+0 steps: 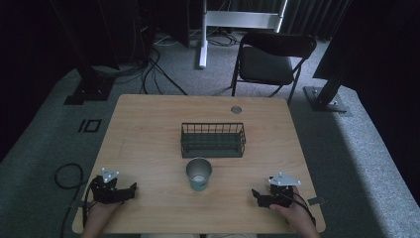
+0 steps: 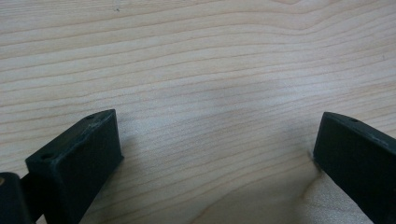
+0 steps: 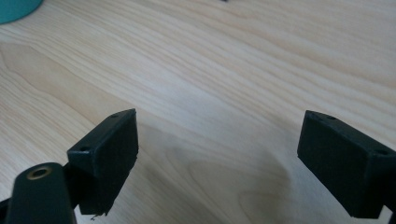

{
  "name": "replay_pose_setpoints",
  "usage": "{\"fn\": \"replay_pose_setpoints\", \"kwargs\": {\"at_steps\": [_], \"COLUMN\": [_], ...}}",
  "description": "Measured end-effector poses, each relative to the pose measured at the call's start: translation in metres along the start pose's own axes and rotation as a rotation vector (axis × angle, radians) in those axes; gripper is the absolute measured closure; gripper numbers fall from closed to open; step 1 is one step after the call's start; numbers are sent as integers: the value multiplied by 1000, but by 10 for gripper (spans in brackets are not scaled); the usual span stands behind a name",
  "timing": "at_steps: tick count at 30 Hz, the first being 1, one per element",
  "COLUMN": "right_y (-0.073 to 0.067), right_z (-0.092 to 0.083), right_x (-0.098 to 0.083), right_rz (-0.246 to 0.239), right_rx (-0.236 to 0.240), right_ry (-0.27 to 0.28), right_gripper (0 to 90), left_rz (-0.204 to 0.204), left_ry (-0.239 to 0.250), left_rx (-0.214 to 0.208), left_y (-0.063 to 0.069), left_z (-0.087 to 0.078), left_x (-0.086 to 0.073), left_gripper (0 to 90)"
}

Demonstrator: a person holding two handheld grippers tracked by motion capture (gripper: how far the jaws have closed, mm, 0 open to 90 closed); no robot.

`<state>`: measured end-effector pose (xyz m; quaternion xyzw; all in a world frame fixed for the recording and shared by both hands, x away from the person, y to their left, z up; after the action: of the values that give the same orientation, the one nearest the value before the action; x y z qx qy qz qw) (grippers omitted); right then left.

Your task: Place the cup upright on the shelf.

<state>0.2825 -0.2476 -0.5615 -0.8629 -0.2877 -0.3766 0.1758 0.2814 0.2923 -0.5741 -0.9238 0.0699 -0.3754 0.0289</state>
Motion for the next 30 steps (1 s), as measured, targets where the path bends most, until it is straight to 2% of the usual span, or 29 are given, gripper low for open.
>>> {"fn": "replay_pose_setpoints", "kwargs": {"at_steps": [11,19,30], "right_y": [-17,-35,-63], "right_z": [9,20,34], "right_x": [20,33,51], "right_rz": [-49,-91,-153], "right_rx": [57,129,204], "right_ry": [27,50,62], "right_gripper": [121,134,133], "left_rz": [0,0,1], "left_ry": [0,0,0], "left_rx": [0,-1,-2], "left_y": [0,0,0], "left_z": [0,0,0], "left_x": [0,0,0], "left_gripper": [14,14,14]}}
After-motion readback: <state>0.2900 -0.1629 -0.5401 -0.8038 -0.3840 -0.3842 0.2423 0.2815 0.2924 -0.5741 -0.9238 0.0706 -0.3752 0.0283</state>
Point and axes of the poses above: each handheld gripper's, and its own axes: z roughly forward along the jaws, x roughly out of its top, y roughly to its right, the point moved 2 cm from there along z, roughly forward along the jaws, and after that the axes turned 8 degrees about x, right-handed, at the moved point
